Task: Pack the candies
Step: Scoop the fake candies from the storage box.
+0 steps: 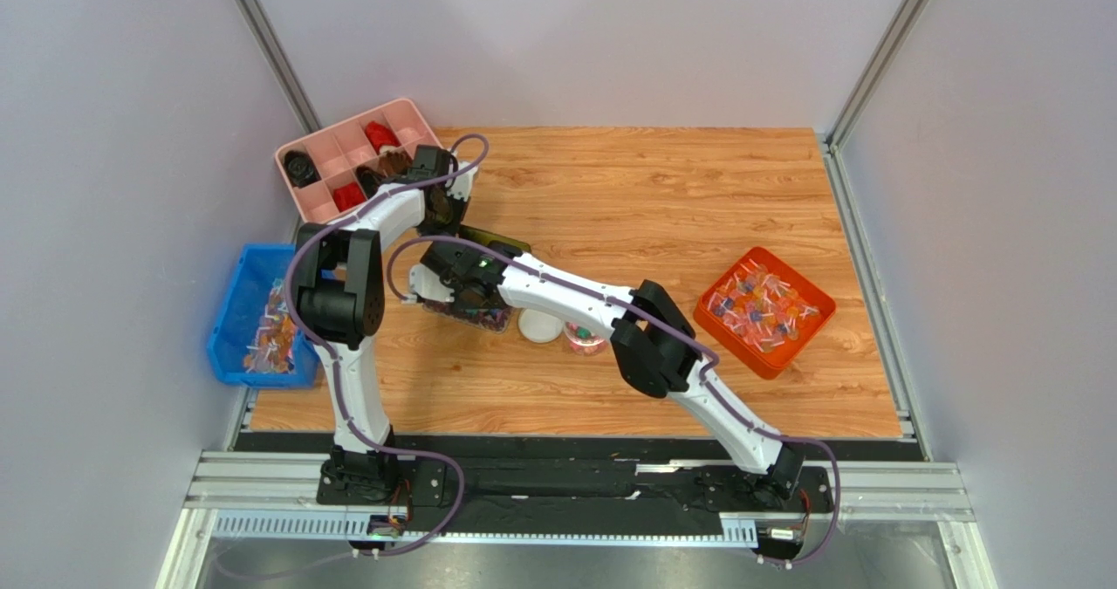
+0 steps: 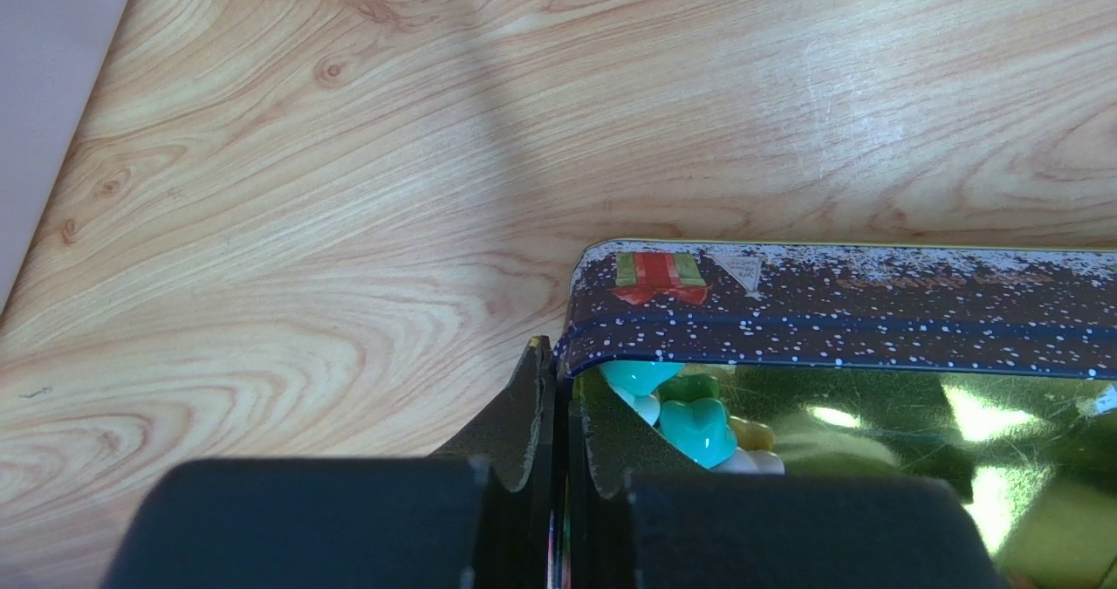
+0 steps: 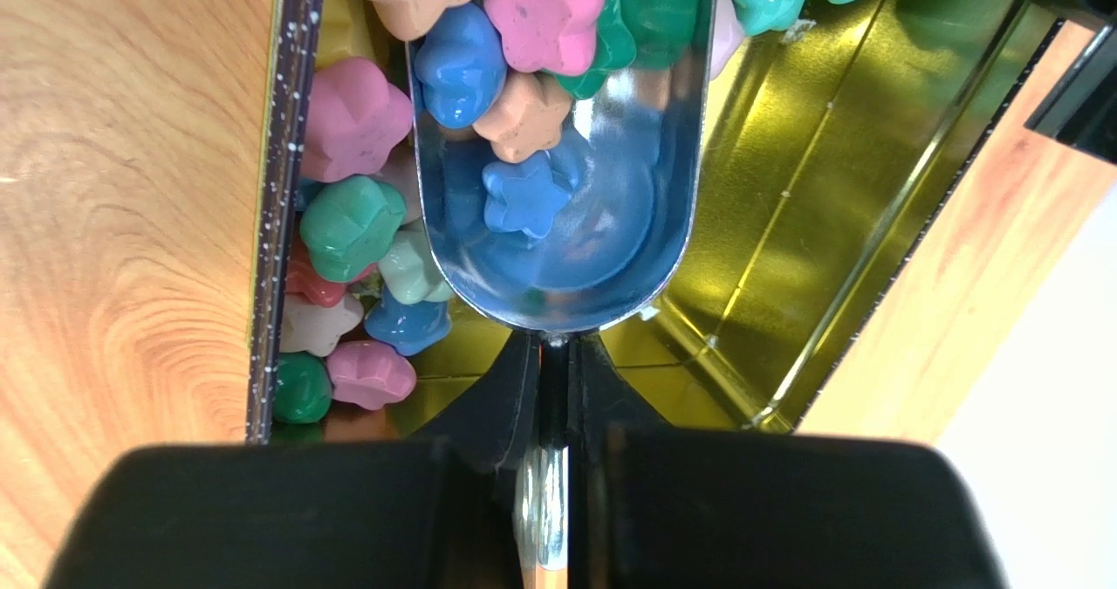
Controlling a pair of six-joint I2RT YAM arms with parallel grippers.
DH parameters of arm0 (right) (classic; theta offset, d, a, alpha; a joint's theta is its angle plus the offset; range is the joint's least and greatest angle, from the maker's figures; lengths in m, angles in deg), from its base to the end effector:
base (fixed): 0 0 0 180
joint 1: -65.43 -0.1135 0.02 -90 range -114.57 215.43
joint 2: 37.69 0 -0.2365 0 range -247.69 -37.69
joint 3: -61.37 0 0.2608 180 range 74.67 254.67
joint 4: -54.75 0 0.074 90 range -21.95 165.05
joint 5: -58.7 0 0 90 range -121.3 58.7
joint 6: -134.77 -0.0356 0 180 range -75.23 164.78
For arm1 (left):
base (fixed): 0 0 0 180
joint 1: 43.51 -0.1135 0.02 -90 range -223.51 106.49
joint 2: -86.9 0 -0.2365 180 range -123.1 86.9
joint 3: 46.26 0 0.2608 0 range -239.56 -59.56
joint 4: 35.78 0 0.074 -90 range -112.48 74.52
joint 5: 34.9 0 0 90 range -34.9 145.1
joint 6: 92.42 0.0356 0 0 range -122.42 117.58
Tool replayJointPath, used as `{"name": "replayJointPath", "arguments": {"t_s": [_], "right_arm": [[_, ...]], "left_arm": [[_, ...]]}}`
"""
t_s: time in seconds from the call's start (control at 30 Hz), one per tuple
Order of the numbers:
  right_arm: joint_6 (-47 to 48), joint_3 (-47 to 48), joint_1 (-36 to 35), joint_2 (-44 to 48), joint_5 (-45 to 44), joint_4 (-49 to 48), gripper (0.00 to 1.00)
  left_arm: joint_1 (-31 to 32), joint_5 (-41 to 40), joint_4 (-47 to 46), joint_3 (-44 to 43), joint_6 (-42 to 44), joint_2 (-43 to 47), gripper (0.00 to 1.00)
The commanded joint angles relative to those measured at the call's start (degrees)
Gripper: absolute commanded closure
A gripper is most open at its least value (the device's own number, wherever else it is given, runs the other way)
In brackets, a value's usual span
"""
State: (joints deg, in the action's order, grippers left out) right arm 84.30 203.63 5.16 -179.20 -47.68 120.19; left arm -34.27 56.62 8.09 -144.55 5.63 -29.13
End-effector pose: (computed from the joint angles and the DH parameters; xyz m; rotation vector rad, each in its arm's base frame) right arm 0.2627 0.4397 0.1663 -1.9685 1.7694 -0.2676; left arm 0.4186 -0.0691 0.1501 0.4065 2.6147 -0.0420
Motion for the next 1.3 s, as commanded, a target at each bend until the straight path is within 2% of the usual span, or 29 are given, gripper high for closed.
{"name": "replayJointPath", "arguments": {"t_s": [0.0, 0.67, 1.27], "right_arm": [[-4.9, -1.6, 0.9, 2.1, 7.5, -1.3, 1.00], [-8.1, -1.7, 1.2, 2.2, 13.5, -3.2, 1.00], [-10.1, -5.2, 5.6, 7.7, 21.7, -2.8, 1.00]], "left_arm": [[0.1, 2.1, -2.4, -0.4, -1.6, 3.4, 1.00], [0.1, 2.3, -2.4, -0.5, -1.6, 2.8, 1.00], [0.1, 2.3, -2.4, -0.6, -1.6, 2.4, 1.00]]}}
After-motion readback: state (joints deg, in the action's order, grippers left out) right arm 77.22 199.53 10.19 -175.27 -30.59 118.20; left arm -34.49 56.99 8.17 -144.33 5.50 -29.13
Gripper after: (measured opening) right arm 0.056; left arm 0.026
